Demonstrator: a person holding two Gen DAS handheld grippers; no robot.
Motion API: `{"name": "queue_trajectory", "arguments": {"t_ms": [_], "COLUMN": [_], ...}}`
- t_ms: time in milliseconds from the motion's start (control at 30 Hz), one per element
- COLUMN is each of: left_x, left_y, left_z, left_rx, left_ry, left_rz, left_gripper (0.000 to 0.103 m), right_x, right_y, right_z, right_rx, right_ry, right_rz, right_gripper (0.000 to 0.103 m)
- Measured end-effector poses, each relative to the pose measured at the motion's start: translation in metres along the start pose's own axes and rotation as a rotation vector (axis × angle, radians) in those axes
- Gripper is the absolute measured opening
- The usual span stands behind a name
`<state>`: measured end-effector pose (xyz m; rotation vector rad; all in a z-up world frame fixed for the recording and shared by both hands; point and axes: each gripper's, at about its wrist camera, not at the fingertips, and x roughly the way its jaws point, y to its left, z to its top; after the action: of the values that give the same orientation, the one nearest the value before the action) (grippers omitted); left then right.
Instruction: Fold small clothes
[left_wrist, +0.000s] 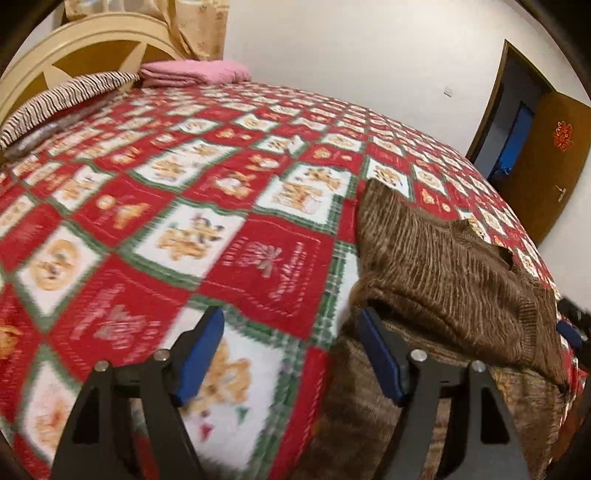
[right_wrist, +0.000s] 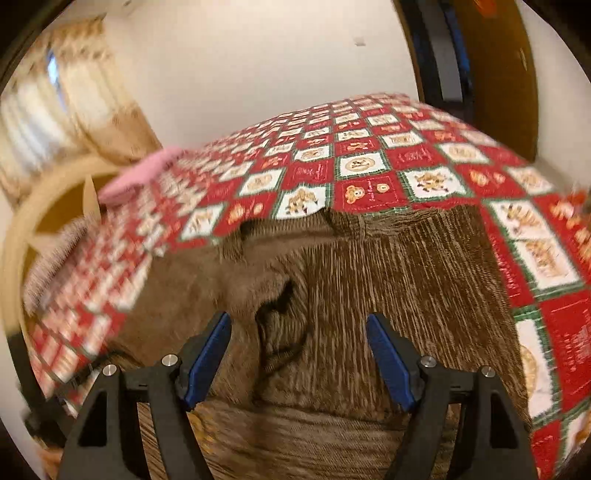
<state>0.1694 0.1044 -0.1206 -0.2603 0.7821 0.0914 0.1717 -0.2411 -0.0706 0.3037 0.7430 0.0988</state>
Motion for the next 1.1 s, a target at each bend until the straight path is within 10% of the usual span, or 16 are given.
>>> {"name": "queue_trajectory", "arguments": {"t_ms": [167,400,533,600,767,967,1100], "left_x": [-0.017,0.049,0.048,0.048,0.050,0.048,0.048], "left_y": [-0.013,-0.042,-0.026,-0.026,-0.033,-0.030,-0.030], "left_z": [0.021,0.009,0.009,0.009,0.009,0.008,0.008], "left_rx": [0.038,0.131,0.062,0.057,0.076,0.058,0.058], "left_ry": [-0.101,0.026,0.020,0.015,0.018,0.010,0.010], "left_rz": [-0.001,0.072,-0.005,-0.024,-0.018,-0.053,-0.060], "left_gripper": [0.077,0.082,0.089,0.091,0.094,0.096,0.097], "right_x": [0.036,0.058,0.077,0.081,0.064,0.097,0.088], "right_y": [0.011,0.031,0.040,0.057,0.113,0.156,0.148], "right_z": [0.020,0.005,0.001,0.001,-0.003,-0.018,-0.017], "right_rx": [0.040,-0.002,-0.047,-0.107,-0.226,-0.205,-0.224], "right_ry": [0.053,0.123,0.154,0.146,0.076,0.236,0.188], "right_rz": [0.056,0.076,0.092,0.078,0.089,0.299,0.172], "right_gripper": [0.040,0.040,0.040,0.005,0.005,0.022,0.026]}}
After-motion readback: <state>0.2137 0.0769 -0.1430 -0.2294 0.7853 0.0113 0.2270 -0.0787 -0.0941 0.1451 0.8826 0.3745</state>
